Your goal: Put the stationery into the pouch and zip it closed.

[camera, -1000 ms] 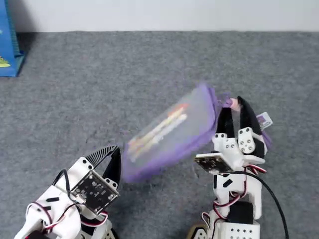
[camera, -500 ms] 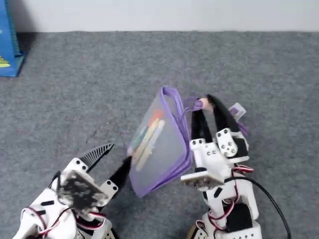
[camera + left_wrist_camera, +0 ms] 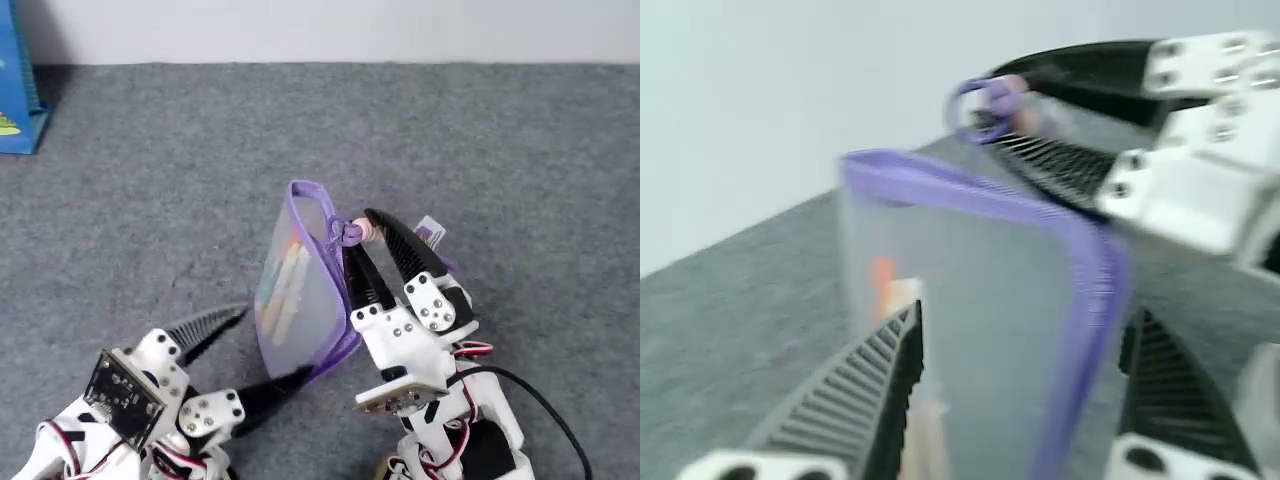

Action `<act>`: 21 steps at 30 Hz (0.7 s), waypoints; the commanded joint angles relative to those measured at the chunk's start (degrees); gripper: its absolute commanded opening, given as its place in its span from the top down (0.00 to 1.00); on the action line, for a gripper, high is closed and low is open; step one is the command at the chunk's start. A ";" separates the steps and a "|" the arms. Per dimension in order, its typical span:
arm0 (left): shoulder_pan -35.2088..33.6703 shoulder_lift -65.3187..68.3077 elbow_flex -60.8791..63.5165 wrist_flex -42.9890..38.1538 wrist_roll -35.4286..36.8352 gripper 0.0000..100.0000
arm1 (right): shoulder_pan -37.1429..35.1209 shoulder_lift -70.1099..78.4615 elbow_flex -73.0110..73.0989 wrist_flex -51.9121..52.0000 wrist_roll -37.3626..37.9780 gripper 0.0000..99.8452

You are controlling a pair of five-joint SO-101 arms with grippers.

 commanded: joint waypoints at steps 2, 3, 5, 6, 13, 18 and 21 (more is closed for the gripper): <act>5.45 0.26 -2.24 0.00 2.99 0.69 | -1.54 -0.84 -3.78 0.22 -0.70 0.99; 6.07 0.35 -2.07 -0.62 3.16 0.69 | -2.15 -0.84 -3.78 0.22 -0.70 0.99; 6.15 0.35 -0.75 -2.81 3.87 0.69 | -3.56 -0.84 -3.78 0.22 -0.70 0.99; 5.98 0.35 0.31 -3.78 3.87 0.69 | -4.35 -0.84 -3.87 0.22 -0.70 0.99; 5.98 -0.09 6.46 -6.51 3.87 0.70 | -7.87 -0.84 -3.96 0.22 -0.62 0.99; 5.98 -0.09 6.73 -6.51 5.71 0.70 | -11.91 -0.84 -3.78 0.22 -0.62 0.99; 5.89 -0.09 6.73 -6.51 6.51 0.70 | -14.02 -0.84 -3.78 0.22 -0.62 0.99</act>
